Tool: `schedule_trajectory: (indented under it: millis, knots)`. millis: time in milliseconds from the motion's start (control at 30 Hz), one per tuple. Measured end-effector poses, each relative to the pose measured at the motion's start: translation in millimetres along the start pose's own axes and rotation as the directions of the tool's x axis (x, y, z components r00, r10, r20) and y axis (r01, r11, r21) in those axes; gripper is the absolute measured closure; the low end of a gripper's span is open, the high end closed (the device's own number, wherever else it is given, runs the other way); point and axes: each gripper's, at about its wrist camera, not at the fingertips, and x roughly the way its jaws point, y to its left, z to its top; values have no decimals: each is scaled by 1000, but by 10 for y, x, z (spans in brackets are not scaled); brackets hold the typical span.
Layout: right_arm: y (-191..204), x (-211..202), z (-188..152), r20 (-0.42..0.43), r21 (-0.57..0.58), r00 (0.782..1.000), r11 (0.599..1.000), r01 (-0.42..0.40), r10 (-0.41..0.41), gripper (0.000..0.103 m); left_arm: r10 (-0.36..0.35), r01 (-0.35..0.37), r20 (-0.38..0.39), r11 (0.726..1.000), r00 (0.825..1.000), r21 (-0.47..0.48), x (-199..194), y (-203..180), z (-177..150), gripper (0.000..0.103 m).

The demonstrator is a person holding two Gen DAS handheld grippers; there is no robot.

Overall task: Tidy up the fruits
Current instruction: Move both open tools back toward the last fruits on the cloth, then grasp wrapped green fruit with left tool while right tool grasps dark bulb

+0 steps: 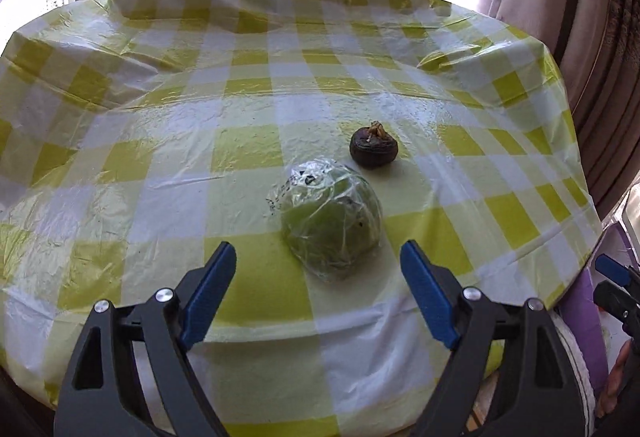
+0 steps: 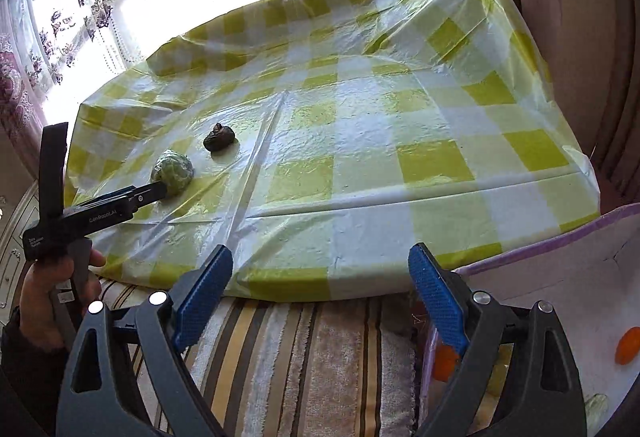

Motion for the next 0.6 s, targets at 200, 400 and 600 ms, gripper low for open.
schedule_trajectory:
  millis: [200, 400, 600]
  knots:
    - [186, 255, 109, -15, -28, 1000, 999, -19, 19, 16, 22, -22, -17, 999, 1000, 32, 162, -29, 89, 13]
    - [255, 431, 227, -13, -27, 1000, 999, -17, 17, 16, 43, -41, -25, 997, 999, 58, 277, -66, 124, 13]
    - [299, 568, 326, -9, -28, 1000, 1000, -7, 6, 16, 54, -53, -9, 994, 998, 100, 311, -122, 131, 24]
